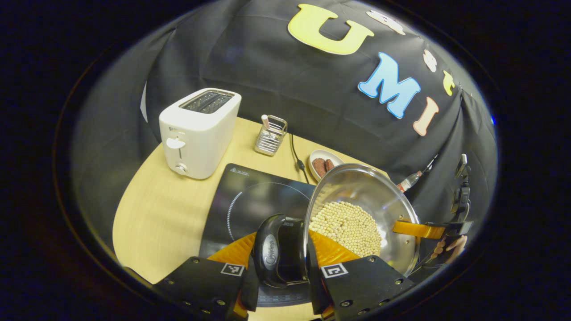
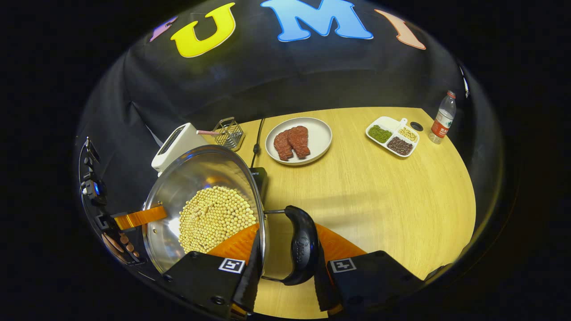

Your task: First push the handle of the pot to place it horizontally, then grasp the pot with both hands and set it on the induction cooktop.

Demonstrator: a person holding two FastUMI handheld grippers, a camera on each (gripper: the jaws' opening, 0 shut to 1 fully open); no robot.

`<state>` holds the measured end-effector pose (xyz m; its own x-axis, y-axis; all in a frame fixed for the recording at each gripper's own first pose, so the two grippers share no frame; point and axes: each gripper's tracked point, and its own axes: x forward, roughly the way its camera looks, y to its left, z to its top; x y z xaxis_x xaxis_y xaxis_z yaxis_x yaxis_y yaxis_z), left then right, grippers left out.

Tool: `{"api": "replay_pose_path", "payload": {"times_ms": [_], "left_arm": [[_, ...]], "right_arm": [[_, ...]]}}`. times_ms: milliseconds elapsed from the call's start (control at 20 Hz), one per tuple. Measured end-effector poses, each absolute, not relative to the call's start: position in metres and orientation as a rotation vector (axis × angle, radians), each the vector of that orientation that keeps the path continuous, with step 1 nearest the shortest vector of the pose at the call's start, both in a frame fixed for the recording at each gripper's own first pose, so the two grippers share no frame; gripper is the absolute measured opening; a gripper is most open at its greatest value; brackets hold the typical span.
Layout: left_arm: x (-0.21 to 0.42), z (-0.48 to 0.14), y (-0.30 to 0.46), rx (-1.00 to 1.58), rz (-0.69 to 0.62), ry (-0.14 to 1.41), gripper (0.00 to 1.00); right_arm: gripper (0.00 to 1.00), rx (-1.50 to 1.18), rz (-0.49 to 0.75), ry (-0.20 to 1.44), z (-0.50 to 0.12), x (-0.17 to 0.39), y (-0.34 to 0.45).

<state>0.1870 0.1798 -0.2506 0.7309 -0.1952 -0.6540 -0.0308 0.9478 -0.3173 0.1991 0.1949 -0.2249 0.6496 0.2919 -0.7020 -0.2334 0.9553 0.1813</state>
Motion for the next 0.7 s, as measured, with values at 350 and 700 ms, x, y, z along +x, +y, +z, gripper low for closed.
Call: {"api": "replay_pose_path", "payload": {"times_ms": [350,700], "left_arm": [[0.203,-0.266,0.229,-0.311,-0.06,0.761,0.47],[0.228,-0.288,0.262,-0.298,-0.053,0.775,0.43]], "right_arm": [[0.54,0.091,0.303,0.841,-0.24,0.214,0.245],[0.54,0.108,0.291,0.866,-0.26,0.231,0.276]]}}
